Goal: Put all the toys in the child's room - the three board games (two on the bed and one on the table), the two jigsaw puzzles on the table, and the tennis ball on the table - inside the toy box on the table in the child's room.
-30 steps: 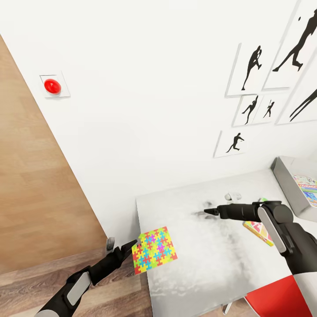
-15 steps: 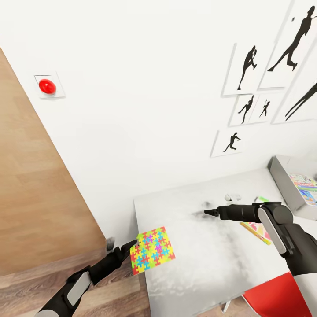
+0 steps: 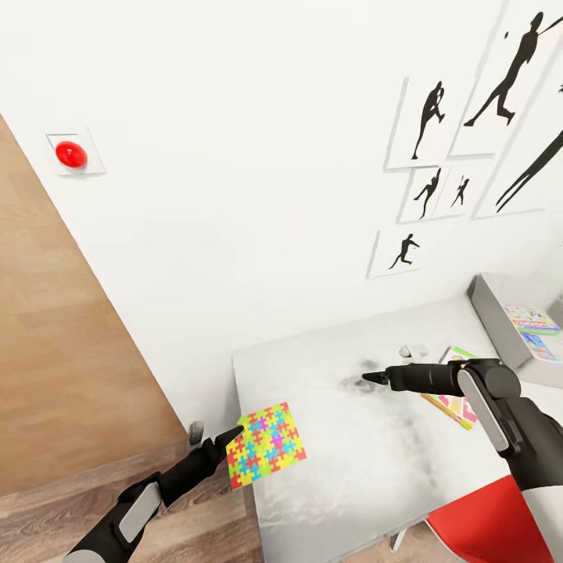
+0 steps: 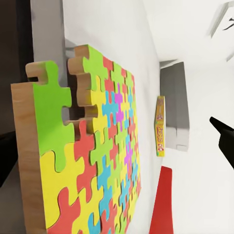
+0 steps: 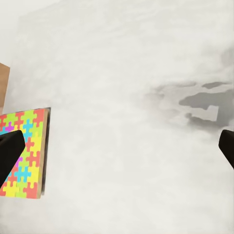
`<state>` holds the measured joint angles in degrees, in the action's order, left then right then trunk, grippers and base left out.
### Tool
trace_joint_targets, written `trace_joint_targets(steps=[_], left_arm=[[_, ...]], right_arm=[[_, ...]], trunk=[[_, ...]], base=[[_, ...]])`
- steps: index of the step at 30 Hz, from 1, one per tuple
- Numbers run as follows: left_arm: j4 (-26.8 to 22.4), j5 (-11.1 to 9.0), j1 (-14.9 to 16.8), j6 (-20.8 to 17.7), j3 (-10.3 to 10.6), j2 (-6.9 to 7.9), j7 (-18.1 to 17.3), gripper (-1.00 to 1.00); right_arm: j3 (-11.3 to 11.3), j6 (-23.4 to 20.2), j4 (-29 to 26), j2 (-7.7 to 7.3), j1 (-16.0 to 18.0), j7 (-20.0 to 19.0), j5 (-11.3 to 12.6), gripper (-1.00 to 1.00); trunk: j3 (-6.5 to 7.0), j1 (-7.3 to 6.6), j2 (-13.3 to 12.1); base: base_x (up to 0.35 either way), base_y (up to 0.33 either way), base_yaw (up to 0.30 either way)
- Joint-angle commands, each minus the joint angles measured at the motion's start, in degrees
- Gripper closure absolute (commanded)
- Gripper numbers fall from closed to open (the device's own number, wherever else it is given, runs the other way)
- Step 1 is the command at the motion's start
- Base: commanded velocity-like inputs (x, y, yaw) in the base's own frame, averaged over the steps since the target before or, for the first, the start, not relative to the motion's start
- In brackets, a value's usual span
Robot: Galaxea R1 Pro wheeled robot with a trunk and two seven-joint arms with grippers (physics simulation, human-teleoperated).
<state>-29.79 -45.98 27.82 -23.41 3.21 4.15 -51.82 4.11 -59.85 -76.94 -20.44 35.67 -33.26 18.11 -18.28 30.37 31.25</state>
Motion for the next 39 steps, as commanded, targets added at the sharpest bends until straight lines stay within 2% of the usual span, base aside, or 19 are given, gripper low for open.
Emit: trace_joint_targets(steps=[1,7,8,39], left_arm=[[0.00,-0.60,0.04,-0.40,0.31,0.07,-0.02,-1.00],[-0.02,-0.60,0.04,-0.40,0.31,0.08,-0.03,-1.00],[-0.04,-0.60,0.04,-0.40,0.31,0.10,-0.03,1.00],[-0.34,-0.55,0.00,-0.08,0.39,0.15,-0.86,1.00]], right_arm=[[0.04,-0.15,-0.05,-0.04,0.05,-0.40,-0.36,-1.00],[0.03,-0.15,-0.06,-0.04,0.03,-0.40,-0.39,-1.00],[0.05,-0.15,-0.07,-0.04,0.03,-0.40,-0.38,-1.00],[0.09,-0.15,-0.14,0.05,0.01,-0.40,-0.41,-1.00]], trunk=[[-0.09,0.02,0.08],[-0.09,0.02,0.08],[-0.09,0.02,0.08],[-0.09,0.02,0.08]], base=[[0.000,0.000,-0.020],[0.000,0.000,-0.013],[0.000,0.000,-0.006],[0.000,0.000,-0.001]])
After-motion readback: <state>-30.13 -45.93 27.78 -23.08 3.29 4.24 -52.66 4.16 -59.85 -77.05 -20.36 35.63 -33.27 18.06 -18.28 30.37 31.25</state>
